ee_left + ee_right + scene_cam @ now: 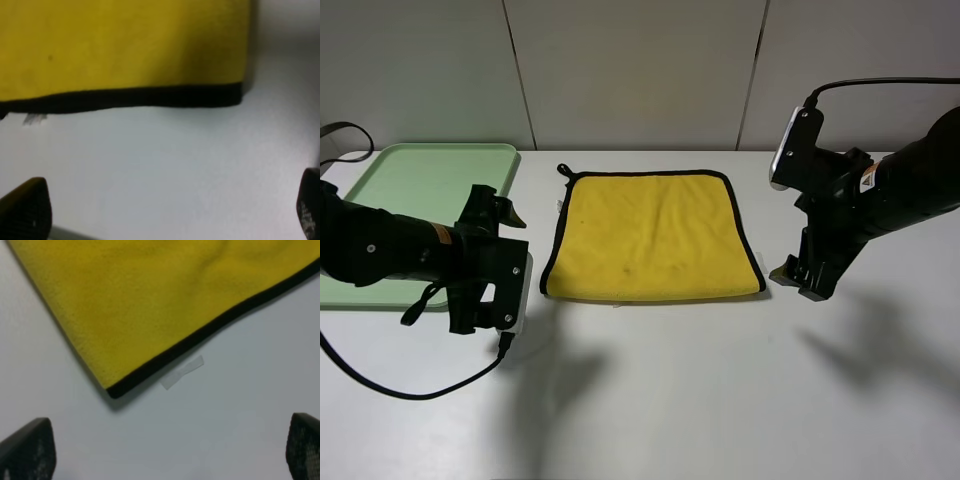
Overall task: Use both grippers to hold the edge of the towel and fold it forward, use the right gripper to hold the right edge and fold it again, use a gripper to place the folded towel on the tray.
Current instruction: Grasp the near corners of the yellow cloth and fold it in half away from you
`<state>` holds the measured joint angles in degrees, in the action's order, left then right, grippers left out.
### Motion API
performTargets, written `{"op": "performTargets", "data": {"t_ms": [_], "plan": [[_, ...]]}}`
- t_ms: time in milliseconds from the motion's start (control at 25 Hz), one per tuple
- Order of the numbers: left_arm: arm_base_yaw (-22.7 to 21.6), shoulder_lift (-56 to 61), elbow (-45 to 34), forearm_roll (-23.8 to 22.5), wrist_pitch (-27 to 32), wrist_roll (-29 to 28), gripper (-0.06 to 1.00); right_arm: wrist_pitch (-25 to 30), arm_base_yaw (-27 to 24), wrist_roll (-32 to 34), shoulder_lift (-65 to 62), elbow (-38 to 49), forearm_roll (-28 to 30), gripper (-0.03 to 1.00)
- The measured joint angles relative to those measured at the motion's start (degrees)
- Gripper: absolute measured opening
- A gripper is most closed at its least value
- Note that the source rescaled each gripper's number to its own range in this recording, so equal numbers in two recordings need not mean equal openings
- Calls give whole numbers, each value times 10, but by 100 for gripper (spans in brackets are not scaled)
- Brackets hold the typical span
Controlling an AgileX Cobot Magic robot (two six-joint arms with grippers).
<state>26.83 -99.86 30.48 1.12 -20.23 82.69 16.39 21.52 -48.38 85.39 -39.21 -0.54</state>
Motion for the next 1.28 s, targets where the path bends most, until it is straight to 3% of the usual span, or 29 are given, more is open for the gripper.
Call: {"op": "performTargets", "data": {"t_ms": [200,440,720,880,1280], "plan": [[21,-31,0,-30,-31,0,98,-4,0,0,9,0,0,100],[63,-74,2,-32,-148,0,98,-6,0,0,9,0,0,100],[70,-130,3,-16,-265,0,98,-6,0,-1,9,0,0,100],[70,-140,4,-11,-288,0,98,-6,0,-7,9,0,0,100],[70,-142,4,-7,-295,0,98,-7,5,-104,9,0,-1,100]]}}
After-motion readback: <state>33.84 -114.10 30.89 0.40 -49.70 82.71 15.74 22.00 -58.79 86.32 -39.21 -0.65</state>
